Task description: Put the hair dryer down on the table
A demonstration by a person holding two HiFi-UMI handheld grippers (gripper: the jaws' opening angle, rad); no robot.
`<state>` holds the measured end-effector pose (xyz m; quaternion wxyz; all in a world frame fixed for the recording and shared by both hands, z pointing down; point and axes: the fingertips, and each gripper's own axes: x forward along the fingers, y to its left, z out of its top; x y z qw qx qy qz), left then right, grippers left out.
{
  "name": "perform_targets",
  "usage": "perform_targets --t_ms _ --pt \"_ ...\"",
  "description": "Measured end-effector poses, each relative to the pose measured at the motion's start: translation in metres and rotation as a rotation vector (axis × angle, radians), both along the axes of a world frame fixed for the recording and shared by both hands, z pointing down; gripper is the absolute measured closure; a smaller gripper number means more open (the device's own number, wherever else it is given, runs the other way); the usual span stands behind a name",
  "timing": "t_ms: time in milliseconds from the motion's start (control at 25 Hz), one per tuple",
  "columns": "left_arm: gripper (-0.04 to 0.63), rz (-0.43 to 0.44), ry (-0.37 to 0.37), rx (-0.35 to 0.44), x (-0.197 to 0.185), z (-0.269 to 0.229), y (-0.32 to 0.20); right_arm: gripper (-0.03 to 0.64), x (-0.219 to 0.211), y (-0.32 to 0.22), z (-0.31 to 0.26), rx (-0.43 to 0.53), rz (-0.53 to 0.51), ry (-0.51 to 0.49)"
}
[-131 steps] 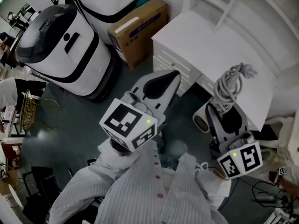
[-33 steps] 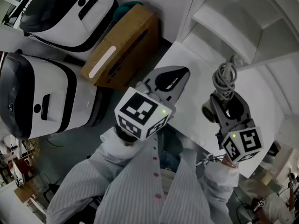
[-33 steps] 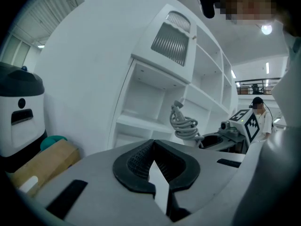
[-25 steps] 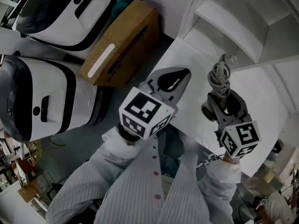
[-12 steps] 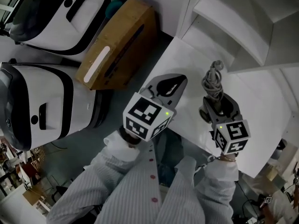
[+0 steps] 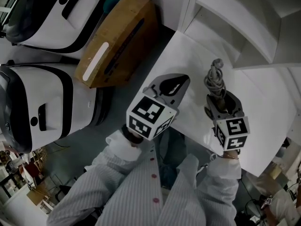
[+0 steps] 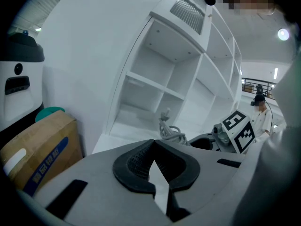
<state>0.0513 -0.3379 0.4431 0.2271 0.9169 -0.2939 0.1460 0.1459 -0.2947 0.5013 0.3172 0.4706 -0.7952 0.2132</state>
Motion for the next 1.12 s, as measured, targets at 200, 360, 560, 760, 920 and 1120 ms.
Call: perform_targets --t_ms 200,360,560,760,920,1120 --pt "0.586 0.0 -0.006 -0.013 -0.002 0.007 0.002 0.413 -0.002 0.003 0.012 -0.021 -0.02 0.016" --pt "0.586 -0.009 -0.014 -0.035 -0.01 0.017 0.005 0.413 -0.009 0.003 0.019 -0.029 -0.061 0.065" --pt "0.586 -0.023 -0.014 -0.05 -0.015 0.023 0.004 0.413 -0.014 0.004 0.027 -0.047 -0.099 0.122" --pt "0.586 -0.032 -0.004 -0.053 -0.018 0.024 0.001 0.413 -0.019 0.003 0.037 -0.063 -0.147 0.205" --pt "0.586 -0.047 0.003 -0.057 -0.024 0.025 -0.002 0.413 -0.023 0.0 0.041 -0.084 -0.17 0.242" --pt "0.586 -0.061 0.004 -0.071 -0.03 0.031 -0.002 0.413 -0.027 -0.002 0.048 -0.122 -0.202 0.296"
